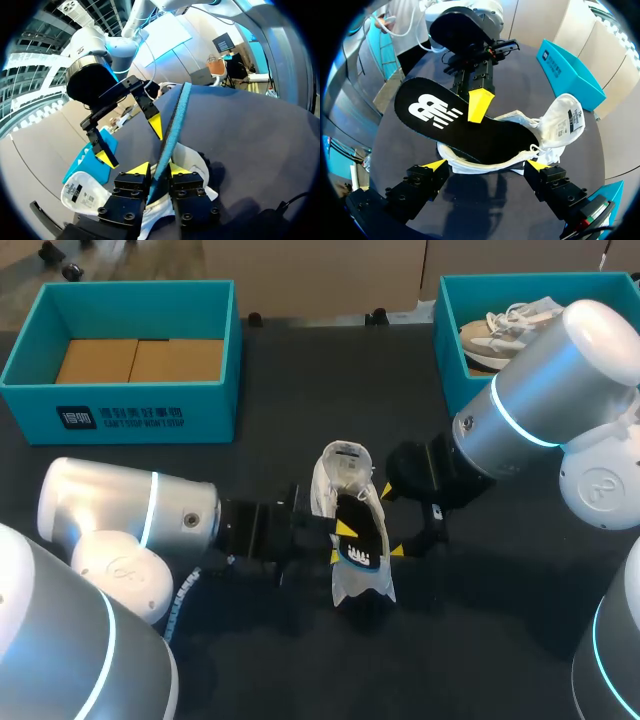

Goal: Take the shoe out of the shoebox, open the shoe tongue, remove and reinsert the insole, then place the shoe into the shoebox

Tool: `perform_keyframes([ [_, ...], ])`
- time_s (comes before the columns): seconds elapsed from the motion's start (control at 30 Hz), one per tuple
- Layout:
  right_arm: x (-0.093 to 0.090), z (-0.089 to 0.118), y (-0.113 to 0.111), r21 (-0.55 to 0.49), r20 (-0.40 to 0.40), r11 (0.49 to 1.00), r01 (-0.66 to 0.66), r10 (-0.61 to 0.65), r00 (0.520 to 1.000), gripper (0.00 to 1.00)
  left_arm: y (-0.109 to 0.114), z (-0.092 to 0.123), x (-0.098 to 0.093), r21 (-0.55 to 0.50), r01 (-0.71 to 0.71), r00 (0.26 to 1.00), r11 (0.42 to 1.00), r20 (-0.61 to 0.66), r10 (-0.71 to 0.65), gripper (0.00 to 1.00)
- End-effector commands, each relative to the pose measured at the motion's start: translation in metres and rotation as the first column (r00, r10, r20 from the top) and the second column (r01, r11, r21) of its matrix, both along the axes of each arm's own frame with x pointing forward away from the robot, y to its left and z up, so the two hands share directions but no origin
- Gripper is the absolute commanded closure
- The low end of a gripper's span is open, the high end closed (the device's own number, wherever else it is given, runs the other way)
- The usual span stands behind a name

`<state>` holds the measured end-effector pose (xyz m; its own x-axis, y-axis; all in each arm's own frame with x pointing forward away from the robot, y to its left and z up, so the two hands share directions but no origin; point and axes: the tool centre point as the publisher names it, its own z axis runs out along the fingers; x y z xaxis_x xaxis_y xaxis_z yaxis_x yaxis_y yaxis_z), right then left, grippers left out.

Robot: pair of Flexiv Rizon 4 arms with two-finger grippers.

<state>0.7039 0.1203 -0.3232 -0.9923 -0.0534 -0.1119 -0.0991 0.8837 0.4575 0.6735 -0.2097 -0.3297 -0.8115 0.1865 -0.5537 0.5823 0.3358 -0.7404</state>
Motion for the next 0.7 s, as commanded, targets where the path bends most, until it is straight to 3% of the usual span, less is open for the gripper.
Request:
perform_keyframes([
  [0.03, 0.000, -0.001, 0.000, 0.001, 0.001, 1.000, 0.000, 0.000, 1.000, 0.00, 0.000, -0.004, 0.000, 0.019, 0.010, 1.000, 1.000, -0.011, -0.010, 1.00],
  [0.3, 0.000, -0.001, 0.000, 0.001, 0.001, 1.000, 0.000, 0.000, 1.000, 0.00, -0.010, -0.020, 0.010, 0.024, 0.006, 0.999, 1.000, 0.042, -0.007, 1.00],
  [0.7, 0.000, -0.001, 0.000, 0.001, 0.001, 1.000, 0.000, 0.000, 1.000, 0.00, -0.009, -0.025, 0.032, 0.008, -0.034, 0.995, 0.999, 0.091, 0.034, 1.00],
])
